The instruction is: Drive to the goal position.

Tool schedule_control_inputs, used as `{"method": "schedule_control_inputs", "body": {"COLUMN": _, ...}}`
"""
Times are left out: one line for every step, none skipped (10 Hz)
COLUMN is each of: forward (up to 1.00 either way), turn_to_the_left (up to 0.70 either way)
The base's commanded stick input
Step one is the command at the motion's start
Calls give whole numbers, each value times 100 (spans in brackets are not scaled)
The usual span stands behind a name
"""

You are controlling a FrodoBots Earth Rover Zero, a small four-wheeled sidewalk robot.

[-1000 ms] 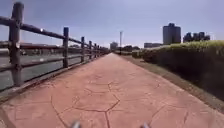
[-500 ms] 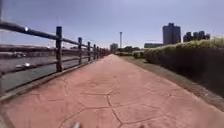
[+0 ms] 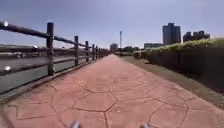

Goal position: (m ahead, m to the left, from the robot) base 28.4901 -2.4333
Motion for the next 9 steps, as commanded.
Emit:
{"method": "schedule_control_inputs", "body": {"forward": 85, "turn_to_the_left": -24}}
{"method": "schedule_control_inputs", "body": {"forward": 85, "turn_to_the_left": -32}}
{"method": "schedule_control_inputs", "body": {"forward": 85, "turn_to_the_left": -1}}
{"method": "schedule_control_inputs", "body": {"forward": 85, "turn_to_the_left": 0}}
{"method": "schedule_control_inputs", "body": {"forward": 85, "turn_to_the_left": 0}}
{"method": "schedule_control_inputs", "body": {"forward": 85, "turn_to_the_left": 0}}
{"method": "schedule_control_inputs", "body": {"forward": 85, "turn_to_the_left": 0}}
{"method": "schedule_control_inputs", "body": {"forward": 85, "turn_to_the_left": 0}}
{"method": "schedule_control_inputs", "body": {"forward": 85, "turn_to_the_left": 0}}
